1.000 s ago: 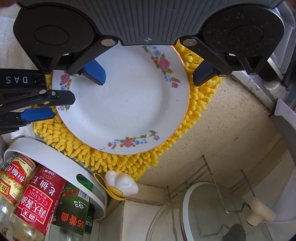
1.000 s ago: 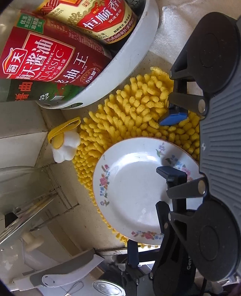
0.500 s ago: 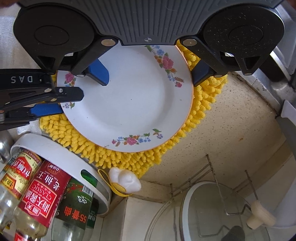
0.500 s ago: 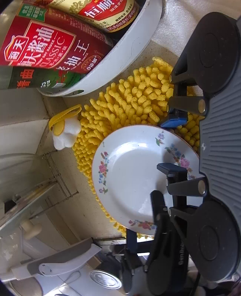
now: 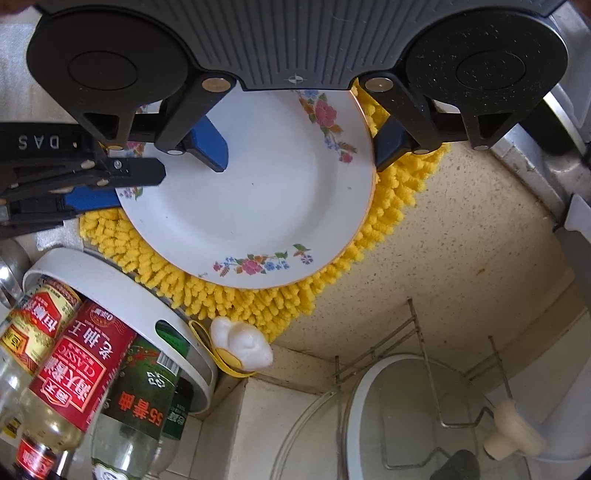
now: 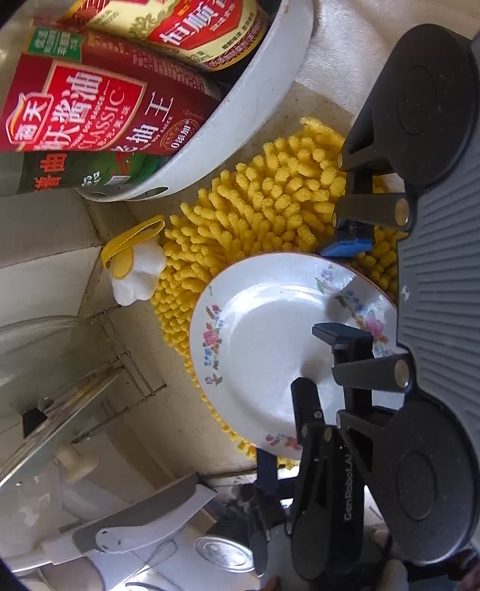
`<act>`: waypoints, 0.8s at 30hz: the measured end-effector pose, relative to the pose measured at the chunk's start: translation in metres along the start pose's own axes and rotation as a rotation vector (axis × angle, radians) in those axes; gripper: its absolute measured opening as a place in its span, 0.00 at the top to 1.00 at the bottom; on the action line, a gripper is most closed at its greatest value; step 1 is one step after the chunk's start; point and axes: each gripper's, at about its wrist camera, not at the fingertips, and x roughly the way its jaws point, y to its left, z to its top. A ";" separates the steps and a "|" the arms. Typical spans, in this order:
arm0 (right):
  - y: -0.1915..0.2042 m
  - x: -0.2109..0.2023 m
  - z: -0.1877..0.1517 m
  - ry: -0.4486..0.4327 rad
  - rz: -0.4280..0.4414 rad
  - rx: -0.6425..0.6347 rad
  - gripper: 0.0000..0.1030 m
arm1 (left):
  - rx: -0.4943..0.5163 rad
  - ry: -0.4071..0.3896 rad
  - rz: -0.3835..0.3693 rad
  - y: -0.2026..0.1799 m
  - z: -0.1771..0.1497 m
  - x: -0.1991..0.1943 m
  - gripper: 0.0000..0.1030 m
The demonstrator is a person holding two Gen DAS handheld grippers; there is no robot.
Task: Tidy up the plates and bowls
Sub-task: 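Close the left gripper on the rim of the multicolour-flowered plate, then lift the plate rim with the left gripper, tilting the plate upright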
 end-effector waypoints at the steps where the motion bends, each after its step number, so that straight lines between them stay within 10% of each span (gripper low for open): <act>1: -0.001 -0.002 0.001 -0.003 0.005 0.008 0.60 | -0.002 0.001 0.001 0.000 0.000 -0.001 0.16; 24: -0.036 -0.074 -0.041 -0.086 -0.001 0.151 0.60 | 0.075 -0.009 -0.032 -0.048 0.001 -0.026 0.17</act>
